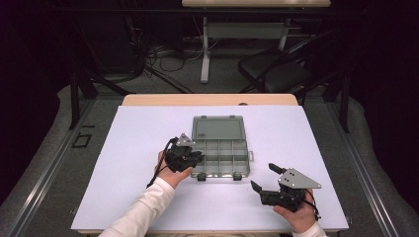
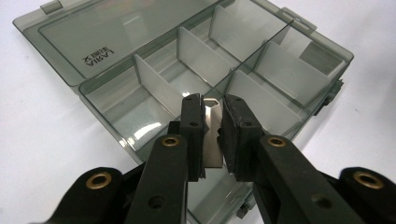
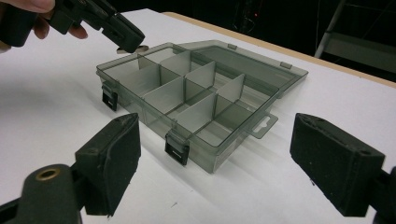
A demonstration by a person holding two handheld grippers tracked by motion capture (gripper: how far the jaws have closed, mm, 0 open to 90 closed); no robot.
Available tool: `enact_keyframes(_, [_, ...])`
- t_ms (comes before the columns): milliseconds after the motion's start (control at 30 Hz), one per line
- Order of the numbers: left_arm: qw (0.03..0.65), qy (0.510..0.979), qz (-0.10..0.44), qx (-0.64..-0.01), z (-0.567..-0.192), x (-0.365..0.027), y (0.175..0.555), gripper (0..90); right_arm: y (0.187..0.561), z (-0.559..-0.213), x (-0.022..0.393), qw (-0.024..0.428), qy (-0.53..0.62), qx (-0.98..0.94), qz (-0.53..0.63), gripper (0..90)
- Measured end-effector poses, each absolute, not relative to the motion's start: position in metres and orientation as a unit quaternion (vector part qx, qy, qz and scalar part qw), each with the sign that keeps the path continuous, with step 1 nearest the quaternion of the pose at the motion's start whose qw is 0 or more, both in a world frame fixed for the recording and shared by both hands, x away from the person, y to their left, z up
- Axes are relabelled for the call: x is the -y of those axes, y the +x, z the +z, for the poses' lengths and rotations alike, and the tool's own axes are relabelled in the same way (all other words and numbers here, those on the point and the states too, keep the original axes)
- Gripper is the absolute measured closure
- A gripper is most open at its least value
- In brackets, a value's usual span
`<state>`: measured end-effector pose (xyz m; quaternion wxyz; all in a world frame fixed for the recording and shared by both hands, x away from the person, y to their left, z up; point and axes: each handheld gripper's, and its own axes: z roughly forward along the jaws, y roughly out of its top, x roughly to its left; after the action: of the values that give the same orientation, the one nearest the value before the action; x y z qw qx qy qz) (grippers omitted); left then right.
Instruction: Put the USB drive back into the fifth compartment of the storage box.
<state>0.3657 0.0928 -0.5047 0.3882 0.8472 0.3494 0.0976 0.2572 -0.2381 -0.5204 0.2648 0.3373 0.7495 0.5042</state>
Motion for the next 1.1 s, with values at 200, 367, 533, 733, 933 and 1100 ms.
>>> enact_keyframes(200, [0.382,0.848,0.099,-0.354,-0.508,-0.094,0.368,79.1,0.257,-0.52,0.238,0.265,0.337,-0.75,0.504,16.1])
enact_keyframes(367, [0.376,0.85,0.098,-0.355,-0.511,-0.095,0.369,79.1,0.257,-0.52,0.238,0.265,0.337,-0.75,0.504,16.1])
enact_keyframes(533, [0.373,0.851,0.096,-0.357,-0.515,-0.095,0.37,79.1,0.257,-0.521,0.238,0.265,0.337,-0.75,0.504,16.1])
enact_keyframes(733, [0.367,0.853,0.095,-0.359,-0.52,-0.095,0.37,79.1,0.258,-0.521,0.238,0.265,0.336,-0.75,0.504,16.2])
enact_keyframes(933, [0.364,0.854,0.095,-0.359,-0.523,-0.094,0.37,79.1,0.258,-0.521,0.238,0.265,0.337,-0.75,0.504,16.2])
enact_keyframes(1100, [0.361,0.856,0.095,-0.358,-0.524,-0.094,0.37,79.1,0.257,-0.521,0.237,0.264,0.337,-0.75,0.504,16.2])
